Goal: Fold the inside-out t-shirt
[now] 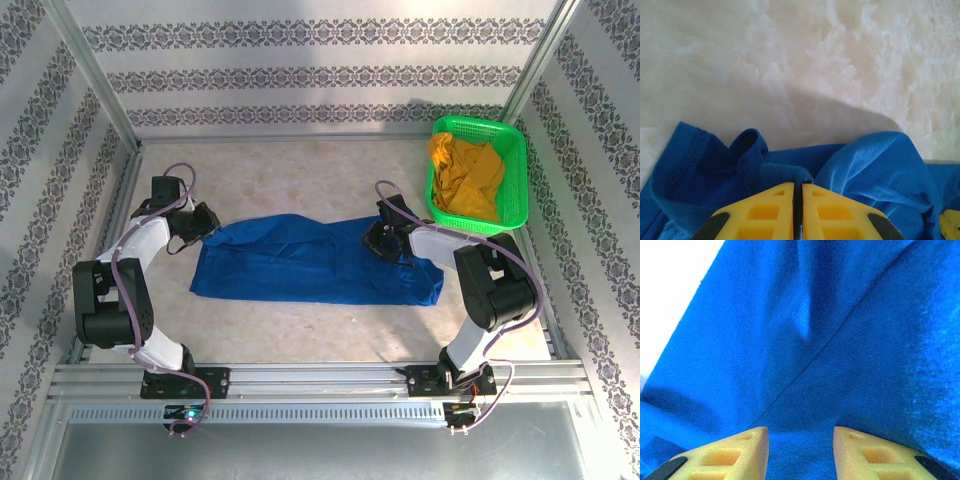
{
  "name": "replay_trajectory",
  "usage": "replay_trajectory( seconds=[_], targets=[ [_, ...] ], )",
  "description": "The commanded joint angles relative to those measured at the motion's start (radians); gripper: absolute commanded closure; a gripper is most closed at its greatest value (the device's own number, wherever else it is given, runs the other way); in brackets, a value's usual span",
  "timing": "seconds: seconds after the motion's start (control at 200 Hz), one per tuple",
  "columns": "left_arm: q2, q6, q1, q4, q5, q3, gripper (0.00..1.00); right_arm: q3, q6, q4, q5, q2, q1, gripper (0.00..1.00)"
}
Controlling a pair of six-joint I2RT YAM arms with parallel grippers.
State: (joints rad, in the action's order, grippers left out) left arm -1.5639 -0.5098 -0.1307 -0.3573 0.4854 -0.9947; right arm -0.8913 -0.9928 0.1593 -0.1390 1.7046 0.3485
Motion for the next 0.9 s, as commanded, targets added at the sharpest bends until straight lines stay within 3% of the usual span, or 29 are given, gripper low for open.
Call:
replay_trajectory(
  seconds=[0.0,0.21,0.36,0.465,0.699,0.794,0.894],
  targets=[
    [0.029,-0.006,0.008,0.031,-0.046,0.020,1.00,0.017,-0.006,-0.002,0.019,-0.003,-0.012,0.60],
    [0.128,-0.030,0.006,0.058,-0.112,0.147,1.00,0.023,-0.013,-0.001,0.024,-0.008,-0.012,0.60],
    [0.057,-0.021,0.006,0.036,-0.181,0.181,1.00,0.025,-0.019,-0.003,0.027,-0.017,-0.014,0.60],
    [-0.057,-0.002,0.003,-0.009,-0.210,0.128,0.91,0.020,-0.016,0.002,0.028,-0.027,-0.015,0.60],
    [-0.122,0.044,-0.004,-0.048,-0.220,-0.051,0.87,0.005,-0.006,0.018,0.032,-0.084,-0.015,0.60],
    [-0.118,0.045,-0.004,-0.065,-0.201,-0.104,0.79,-0.020,0.014,0.038,0.021,-0.104,-0.006,0.60],
    [-0.096,0.031,-0.004,-0.060,-0.179,-0.112,0.55,-0.066,0.043,0.061,0.013,-0.111,0.019,0.60]
  ],
)
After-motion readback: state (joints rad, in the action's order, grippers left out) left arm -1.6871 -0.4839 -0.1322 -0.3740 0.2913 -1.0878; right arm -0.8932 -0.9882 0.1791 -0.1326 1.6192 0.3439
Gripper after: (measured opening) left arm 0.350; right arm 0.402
